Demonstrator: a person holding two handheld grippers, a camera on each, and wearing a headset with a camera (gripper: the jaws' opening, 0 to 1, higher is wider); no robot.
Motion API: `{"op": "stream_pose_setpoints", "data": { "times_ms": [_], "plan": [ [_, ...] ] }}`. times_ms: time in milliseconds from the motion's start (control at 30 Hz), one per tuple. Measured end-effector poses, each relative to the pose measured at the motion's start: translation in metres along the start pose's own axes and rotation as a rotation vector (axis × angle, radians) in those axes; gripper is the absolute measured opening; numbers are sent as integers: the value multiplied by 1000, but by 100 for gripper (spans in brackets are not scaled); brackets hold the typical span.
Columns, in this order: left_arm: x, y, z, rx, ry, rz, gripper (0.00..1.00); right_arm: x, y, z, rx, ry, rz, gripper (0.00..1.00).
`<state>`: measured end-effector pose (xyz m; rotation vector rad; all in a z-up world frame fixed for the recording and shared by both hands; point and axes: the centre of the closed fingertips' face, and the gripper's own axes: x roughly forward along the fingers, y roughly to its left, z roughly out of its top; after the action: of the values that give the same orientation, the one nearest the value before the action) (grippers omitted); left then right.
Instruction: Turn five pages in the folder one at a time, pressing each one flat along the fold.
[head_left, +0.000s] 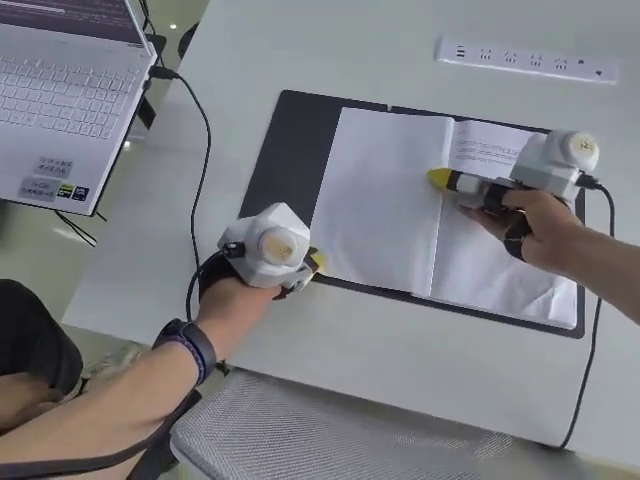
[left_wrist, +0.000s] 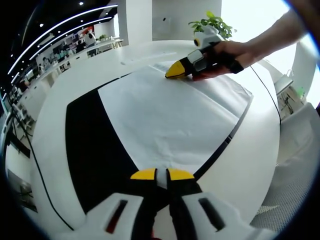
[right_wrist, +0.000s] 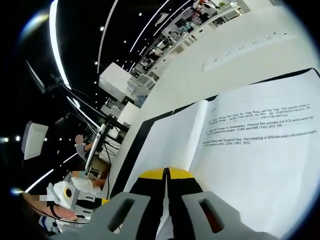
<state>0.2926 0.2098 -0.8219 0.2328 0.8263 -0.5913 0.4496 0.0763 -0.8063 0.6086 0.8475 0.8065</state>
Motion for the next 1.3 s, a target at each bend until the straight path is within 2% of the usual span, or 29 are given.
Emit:
{"op": "stream_pose_setpoints", "data": {
  "times_ms": [100,133,167,300,500,867,933,967,1167,1267,1300],
  "plan": [
    [0,0,0,-6,3,4,5,5,-4,9,30,-29,5,0],
    [0,0,0,-8,3,6,5,0,9,2,38,-46,-3,0],
    [1,0,0,-15,1,7,6,1,10,3,41,-52,-4,0],
    [1,0,-1,-15,1,8,7,9,-8,18,82,-88,-16,0],
    [0,-1,-1,-17,1,5,6,17,-18,36,122,-136,-26,0],
    [-1,-2,-1,-22,-2,5,6,32,-32,64,126,-142,-47,0],
    [-1,-2,-1,-24,-4,5,6,32,-38,71,182,-170,-60,0],
    [-2,-1,-1,-28,-5,6,6,33,-40,73,216,-177,-59,0],
    [-7,-4,1,-34,-5,6,6,39,-45,83,222,-185,-78,0],
    [-11,-7,3,-34,-6,6,6,37,-47,85,258,-210,-96,0],
    [-13,-8,4,-36,-7,8,6,37,-46,84,242,-213,-98,0]
  ]
}}
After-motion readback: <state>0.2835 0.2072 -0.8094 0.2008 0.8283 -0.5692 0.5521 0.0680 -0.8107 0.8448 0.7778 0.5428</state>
